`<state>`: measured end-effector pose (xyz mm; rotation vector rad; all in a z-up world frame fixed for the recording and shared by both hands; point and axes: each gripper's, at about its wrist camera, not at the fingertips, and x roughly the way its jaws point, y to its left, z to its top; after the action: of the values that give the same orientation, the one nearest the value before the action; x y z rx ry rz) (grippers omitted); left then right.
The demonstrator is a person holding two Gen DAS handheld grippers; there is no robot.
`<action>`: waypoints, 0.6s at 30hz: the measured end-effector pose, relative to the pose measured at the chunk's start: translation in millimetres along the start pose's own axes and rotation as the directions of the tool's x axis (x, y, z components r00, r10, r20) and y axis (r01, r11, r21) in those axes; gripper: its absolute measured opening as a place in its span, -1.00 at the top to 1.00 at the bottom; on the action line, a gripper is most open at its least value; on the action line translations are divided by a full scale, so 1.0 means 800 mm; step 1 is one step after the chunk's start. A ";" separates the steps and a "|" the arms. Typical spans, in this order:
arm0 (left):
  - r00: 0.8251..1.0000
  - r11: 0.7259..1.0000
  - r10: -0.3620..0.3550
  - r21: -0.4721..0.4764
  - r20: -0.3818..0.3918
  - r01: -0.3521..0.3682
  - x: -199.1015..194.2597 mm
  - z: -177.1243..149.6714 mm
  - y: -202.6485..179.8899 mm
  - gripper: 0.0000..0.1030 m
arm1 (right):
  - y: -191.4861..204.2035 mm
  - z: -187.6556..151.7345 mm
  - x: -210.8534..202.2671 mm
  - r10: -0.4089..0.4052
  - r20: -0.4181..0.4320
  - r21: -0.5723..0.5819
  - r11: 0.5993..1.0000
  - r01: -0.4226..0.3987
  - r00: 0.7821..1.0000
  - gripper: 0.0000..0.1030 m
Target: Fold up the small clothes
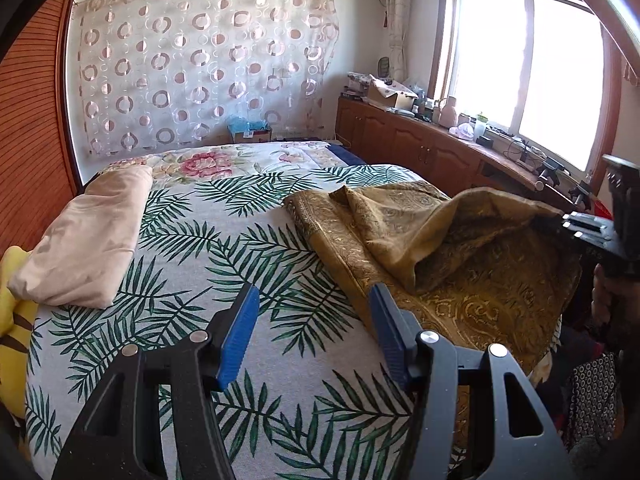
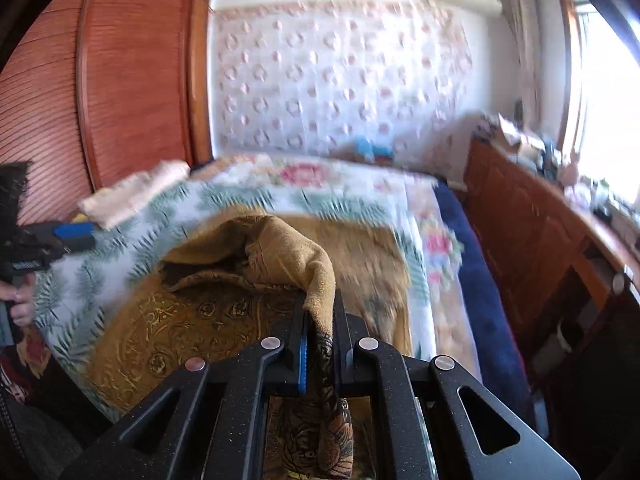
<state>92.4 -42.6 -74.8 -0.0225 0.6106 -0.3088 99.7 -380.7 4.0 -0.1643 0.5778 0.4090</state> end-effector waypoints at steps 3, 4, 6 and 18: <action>1.000 1.000 -0.006 0.009 -0.005 0.006 0.002 -0.001 -0.006 -0.13 | -0.002 -0.020 0.021 -0.037 -0.059 -0.007 0.999 0.037 0.998 0.84; 1.000 1.000 -0.008 0.012 -0.008 0.008 0.003 -0.001 -0.008 -0.13 | -0.003 -0.025 0.026 -0.048 -0.074 -0.005 0.999 0.047 0.996 0.84; 1.000 1.000 -0.010 0.019 -0.014 0.010 0.005 -0.002 -0.010 -0.13 | -0.009 -0.030 0.034 -0.053 -0.088 0.022 0.998 0.055 0.995 0.84; 1.000 1.000 -0.017 0.024 -0.024 0.017 0.009 -0.003 -0.021 -0.13 | -0.019 -0.018 0.032 -0.037 -0.120 0.047 0.998 0.043 0.992 0.84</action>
<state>92.3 -60.6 -78.8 -0.0012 0.6304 -0.3333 118.9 -389.8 -21.7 -0.1535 0.7005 0.3472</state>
